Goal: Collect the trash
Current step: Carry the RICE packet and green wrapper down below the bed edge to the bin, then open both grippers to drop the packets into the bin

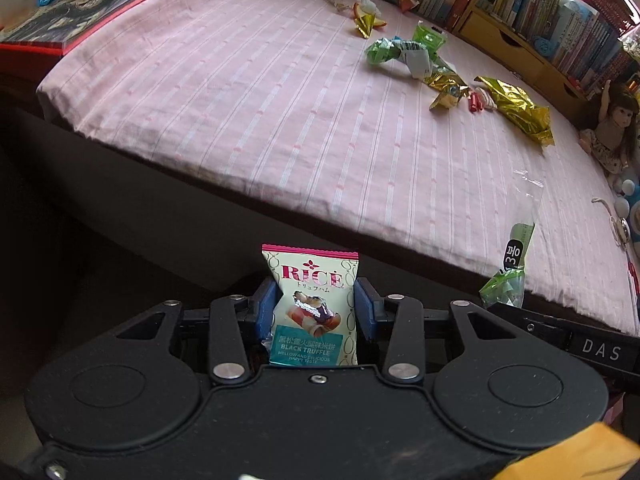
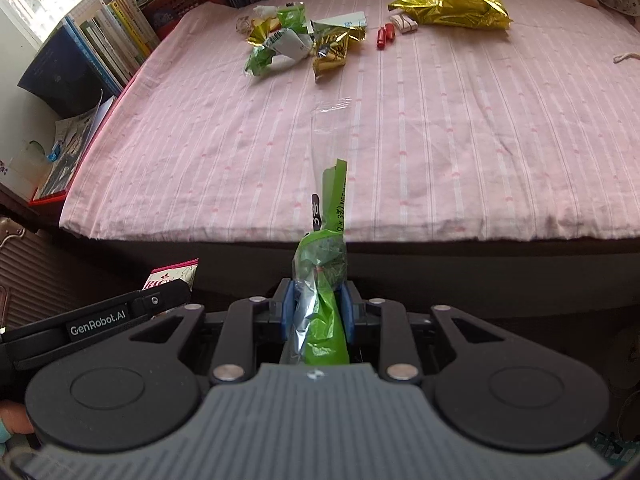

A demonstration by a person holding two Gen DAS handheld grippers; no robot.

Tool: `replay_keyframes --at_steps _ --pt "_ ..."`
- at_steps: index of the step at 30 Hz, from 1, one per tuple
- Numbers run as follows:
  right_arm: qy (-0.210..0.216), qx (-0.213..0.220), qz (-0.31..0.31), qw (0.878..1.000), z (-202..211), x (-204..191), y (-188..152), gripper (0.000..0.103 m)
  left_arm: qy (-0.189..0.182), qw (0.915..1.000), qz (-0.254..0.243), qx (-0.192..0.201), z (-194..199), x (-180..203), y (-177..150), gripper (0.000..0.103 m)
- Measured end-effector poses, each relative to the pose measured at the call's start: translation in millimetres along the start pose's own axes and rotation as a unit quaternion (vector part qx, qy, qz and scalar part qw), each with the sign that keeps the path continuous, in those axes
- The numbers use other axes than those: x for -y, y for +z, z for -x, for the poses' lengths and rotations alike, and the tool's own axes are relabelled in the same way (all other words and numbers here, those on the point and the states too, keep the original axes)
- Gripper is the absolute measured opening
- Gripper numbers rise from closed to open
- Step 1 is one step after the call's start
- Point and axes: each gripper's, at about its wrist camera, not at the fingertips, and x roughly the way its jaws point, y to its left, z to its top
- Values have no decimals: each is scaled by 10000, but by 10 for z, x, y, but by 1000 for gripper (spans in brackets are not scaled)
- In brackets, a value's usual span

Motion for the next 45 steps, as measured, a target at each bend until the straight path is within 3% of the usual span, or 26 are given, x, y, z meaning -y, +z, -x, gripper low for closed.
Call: replay_keyframes --at_steps 12,22,40,43,45 --pt "170 -573 -73 9982 -204 257 -433 31 225 9992 54 -318 -202 89 -389 39" --pt "250 -909 169 9954 -499 194 -483 34 268 9989 55 -381 -359 102 -372 42" --pt "191 -1114 245 9933 -791 135 -493 35 288 9982 101 -508 -513 -14 -323 42" --pt "169 -1125 233 9932 -820 110 -493 41 306 9978 86 -578 -564 -6 -320 51" --pt "153 -1128 220 9933 -838 92 -484 45 369 9972 82 -639 -598 8 -315 64"
